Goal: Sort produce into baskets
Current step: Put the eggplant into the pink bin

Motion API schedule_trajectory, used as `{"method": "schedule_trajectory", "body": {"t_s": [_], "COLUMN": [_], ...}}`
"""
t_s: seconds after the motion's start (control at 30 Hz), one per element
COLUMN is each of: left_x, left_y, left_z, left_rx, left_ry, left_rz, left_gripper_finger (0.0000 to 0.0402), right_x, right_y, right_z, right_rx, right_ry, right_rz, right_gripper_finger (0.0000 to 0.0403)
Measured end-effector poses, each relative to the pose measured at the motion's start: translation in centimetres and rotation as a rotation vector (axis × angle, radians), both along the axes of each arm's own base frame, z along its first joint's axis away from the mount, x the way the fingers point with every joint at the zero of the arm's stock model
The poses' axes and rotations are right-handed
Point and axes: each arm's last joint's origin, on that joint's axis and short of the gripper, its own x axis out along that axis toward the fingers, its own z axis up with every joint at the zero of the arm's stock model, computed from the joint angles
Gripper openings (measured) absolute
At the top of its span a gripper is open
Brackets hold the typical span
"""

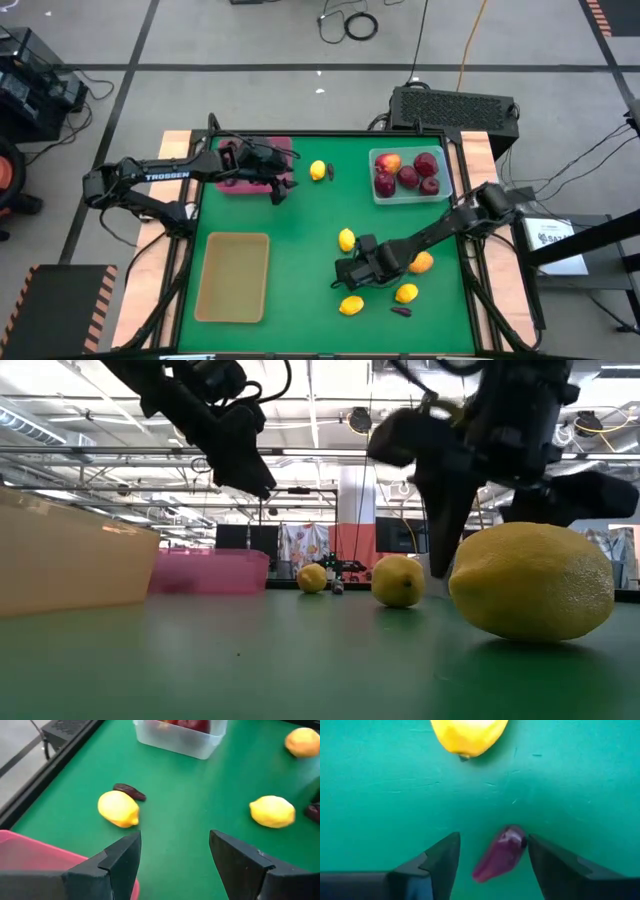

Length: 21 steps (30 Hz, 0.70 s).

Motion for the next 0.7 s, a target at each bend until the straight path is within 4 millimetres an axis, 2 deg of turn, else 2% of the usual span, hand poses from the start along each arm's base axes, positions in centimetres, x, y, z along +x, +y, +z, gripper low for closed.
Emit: {"method": "schedule_trajectory", "body": {"t_s": [0.23,0.4,0.57,0.7], "left_x": [-0.1,-0.1,-0.1,-0.1], "left_y": [-0.6,-0.7,-0.7,-0.7], "left_z": [-0.3,-0.4,-0.4,-0.4], "left_rx": [0.017,0.017,0.018,0.016], "left_ry": [0.049,0.058,0.058,0.058], "left_rz": [-0.054,-0.060,-0.059,-0.052], "left_gripper_finger": [0.0242,0.0242,0.0242,0.0242], "right_x": [0.9,0.9,0.6,0.8], "right_y": [0.5,0.5,-0.3,-1.7], "right_z": [-2.0,-2.2,-1.4,0.7], "right_rx": [-0.003,0.008,-0.019,-0.027], "right_ry": [0.070,0.088,0.107,0.059], "right_rz": [-0.007,0.014,0.055,0.119], "right_gripper_finger": [0.0191,0.0167,0.0125,0.0100]}}
